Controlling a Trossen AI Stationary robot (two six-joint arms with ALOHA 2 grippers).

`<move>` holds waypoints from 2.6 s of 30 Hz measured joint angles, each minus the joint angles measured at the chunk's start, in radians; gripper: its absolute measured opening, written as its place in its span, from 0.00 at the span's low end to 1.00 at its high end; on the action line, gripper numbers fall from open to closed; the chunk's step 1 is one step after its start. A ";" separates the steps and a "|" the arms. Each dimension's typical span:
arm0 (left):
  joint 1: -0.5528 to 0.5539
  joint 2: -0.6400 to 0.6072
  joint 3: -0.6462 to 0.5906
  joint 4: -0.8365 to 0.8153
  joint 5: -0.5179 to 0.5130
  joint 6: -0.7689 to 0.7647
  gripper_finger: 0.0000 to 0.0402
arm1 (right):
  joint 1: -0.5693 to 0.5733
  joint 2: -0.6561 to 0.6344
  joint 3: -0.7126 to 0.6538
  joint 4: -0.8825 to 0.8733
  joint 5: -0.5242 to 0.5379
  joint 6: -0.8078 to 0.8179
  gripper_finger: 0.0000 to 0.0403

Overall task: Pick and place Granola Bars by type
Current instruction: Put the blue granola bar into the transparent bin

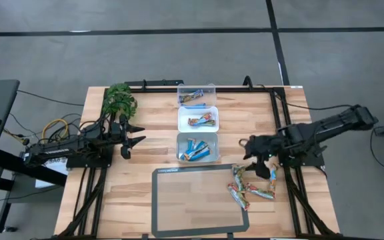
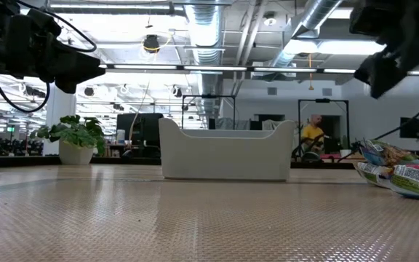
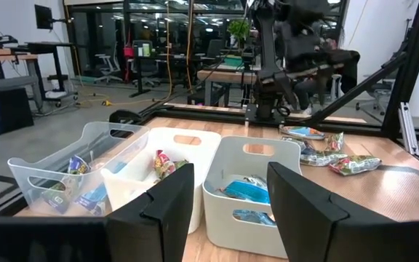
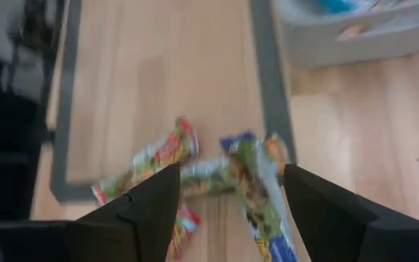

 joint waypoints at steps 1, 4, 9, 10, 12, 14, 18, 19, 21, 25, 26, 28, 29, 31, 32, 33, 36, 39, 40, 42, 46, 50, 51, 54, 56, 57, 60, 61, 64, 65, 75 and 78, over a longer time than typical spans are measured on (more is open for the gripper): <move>0.000 0.000 0.000 0.000 0.000 -0.003 0.42 | 0.019 0.018 0.000 -0.003 0.000 -0.012 0.59; 0.000 0.000 0.000 0.000 0.000 -0.015 0.42 | 0.071 0.073 0.000 -0.014 0.017 -0.019 0.59; 0.000 0.000 0.000 0.000 0.000 -0.002 0.42 | 0.151 0.181 0.000 -0.037 0.156 -0.019 0.59; 0.000 0.000 0.000 0.000 0.000 -0.005 0.42 | 0.160 0.204 0.000 -0.037 0.172 -0.019 0.59; 0.000 0.000 0.000 0.000 0.000 -0.016 0.42 | 0.166 0.246 0.000 -0.030 0.181 -0.019 0.59; 0.000 0.000 0.000 0.000 0.000 -0.015 0.42 | 0.165 0.286 0.000 -0.026 0.181 -0.019 0.59; 0.000 0.000 0.000 0.000 0.000 0.001 0.42 | 0.148 0.351 0.000 -0.034 0.187 -0.019 0.59; 0.000 0.000 0.000 0.000 0.000 0.000 0.42 | 0.144 0.364 0.000 -0.033 0.188 -0.019 0.59; 0.000 0.000 0.000 0.000 0.000 -0.011 0.42 | 0.133 0.392 0.000 -0.029 0.187 -0.020 0.59; 0.000 0.000 0.000 0.000 0.000 -0.010 0.42 | 0.118 0.431 0.000 -0.014 0.158 -0.052 0.58; 0.000 0.000 0.000 0.000 0.000 -0.004 0.42 | 0.116 0.437 0.000 -0.009 0.152 -0.062 0.56; 0.000 0.000 0.000 0.000 0.000 -0.003 0.42 | 0.115 0.442 0.000 -0.004 0.150 -0.064 0.51; 0.000 0.000 0.000 0.000 0.000 -0.007 0.42 | 0.113 0.441 0.000 -0.004 0.149 -0.063 0.48; 0.000 0.000 0.000 0.000 0.000 -0.012 0.42 | 0.108 0.441 0.000 -0.004 0.149 -0.063 0.40; 0.000 0.000 0.000 0.000 0.000 -0.011 0.42 | 0.106 0.440 0.000 -0.005 0.149 -0.063 0.36; 0.000 0.000 0.000 0.000 0.000 -0.006 0.42 | 0.103 0.437 0.000 -0.005 0.149 -0.063 0.32; 0.000 0.000 0.000 0.000 0.000 -0.003 0.42 | 0.099 0.436 0.000 0.001 0.152 -0.063 0.22; 0.000 0.000 0.000 0.000 0.000 -0.016 0.42 | 0.083 0.436 0.000 0.025 0.154 -0.063 0.14; 0.000 0.000 0.000 0.000 0.000 -0.016 0.42 | 0.074 0.436 0.000 0.034 0.154 -0.063 0.13; 0.000 0.000 0.000 0.000 0.000 -0.007 0.42 | 0.050 0.434 0.000 0.060 0.153 -0.063 0.10; 0.000 0.000 0.000 0.000 0.000 0.000 0.42 | -0.011 0.391 -0.001 0.155 0.154 -0.062 0.09; 0.000 0.000 0.000 0.000 0.000 -0.011 0.42 | -0.082 0.311 -0.001 0.304 0.155 -0.062 0.09; 0.000 0.000 0.000 0.000 0.000 -0.007 0.42 | -0.102 0.289 -0.001 0.345 0.155 -0.062 0.10; 0.000 0.000 0.000 0.000 0.000 0.001 0.42 | -0.155 0.236 -0.001 0.501 0.156 -0.062 0.10; 0.000 0.000 0.000 0.000 0.000 -0.004 0.42 | -0.191 0.205 -0.001 0.609 0.156 -0.063 0.11; 0.000 0.000 0.000 0.000 0.000 -0.009 0.42 | -0.209 0.194 -0.001 0.665 0.156 -0.063 0.11; 0.000 0.000 0.000 0.000 0.000 -0.011 0.42 | -0.261 0.169 -0.001 0.820 0.157 -0.062 0.11; 0.000 0.000 0.000 0.000 0.000 -0.007 0.42 | -0.279 0.163 -0.001 0.861 0.158 -0.062 0.11; 0.000 0.000 0.000 0.000 0.000 -0.004 0.42 | -0.327 0.153 -0.001 0.963 0.158 -0.062 0.11; 0.000 0.000 0.000 0.000 0.000 -0.009 0.42 | -0.342 0.154 0.000 0.987 0.158 -0.062 0.11; 0.000 0.000 0.000 0.000 0.000 -0.012 0.42 | -0.482 0.254 0.033 1.035 0.156 -0.080 0.11; 0.000 0.000 0.000 0.000 0.000 -0.006 0.42 | -0.544 0.338 0.112 0.996 0.157 -0.142 0.11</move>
